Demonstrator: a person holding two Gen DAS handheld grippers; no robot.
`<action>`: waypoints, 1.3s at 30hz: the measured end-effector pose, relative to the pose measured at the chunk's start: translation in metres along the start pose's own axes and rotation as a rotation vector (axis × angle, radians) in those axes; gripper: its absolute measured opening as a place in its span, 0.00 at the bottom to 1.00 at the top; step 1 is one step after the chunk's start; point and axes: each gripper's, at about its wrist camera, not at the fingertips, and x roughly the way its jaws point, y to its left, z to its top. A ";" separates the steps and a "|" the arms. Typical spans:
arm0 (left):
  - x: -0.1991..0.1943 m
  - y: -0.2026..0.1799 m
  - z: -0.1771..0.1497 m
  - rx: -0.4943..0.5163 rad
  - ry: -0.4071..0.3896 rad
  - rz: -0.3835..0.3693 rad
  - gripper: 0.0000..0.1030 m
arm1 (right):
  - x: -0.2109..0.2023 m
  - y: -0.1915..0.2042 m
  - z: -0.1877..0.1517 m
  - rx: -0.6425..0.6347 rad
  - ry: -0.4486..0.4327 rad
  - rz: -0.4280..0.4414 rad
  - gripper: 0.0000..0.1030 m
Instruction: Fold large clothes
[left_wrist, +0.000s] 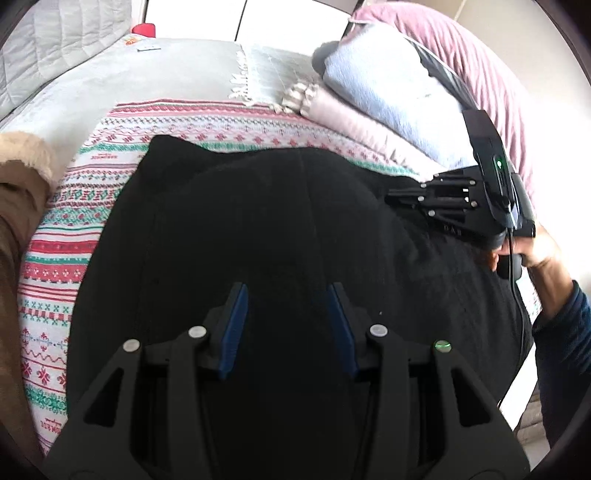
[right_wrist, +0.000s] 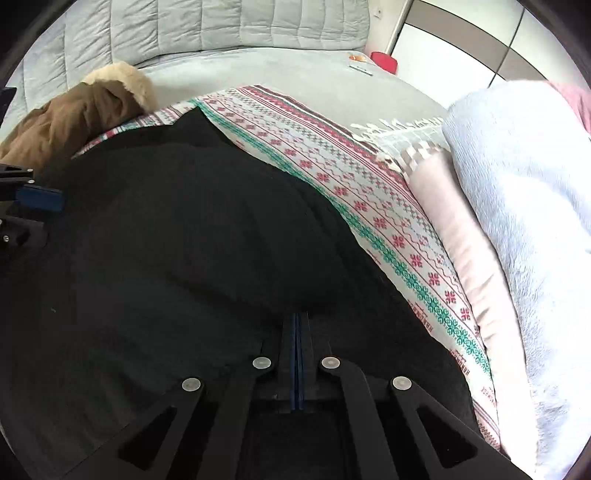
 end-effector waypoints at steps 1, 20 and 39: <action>-0.001 0.000 0.000 0.002 -0.003 0.001 0.45 | 0.003 -0.003 0.002 0.018 0.013 -0.021 0.00; 0.007 -0.005 -0.011 0.027 0.057 -0.029 0.45 | 0.053 -0.037 0.016 0.132 -0.005 0.225 0.36; 0.003 -0.007 -0.002 0.003 -0.001 0.036 0.45 | 0.052 0.003 0.038 -0.102 -0.014 -0.214 0.04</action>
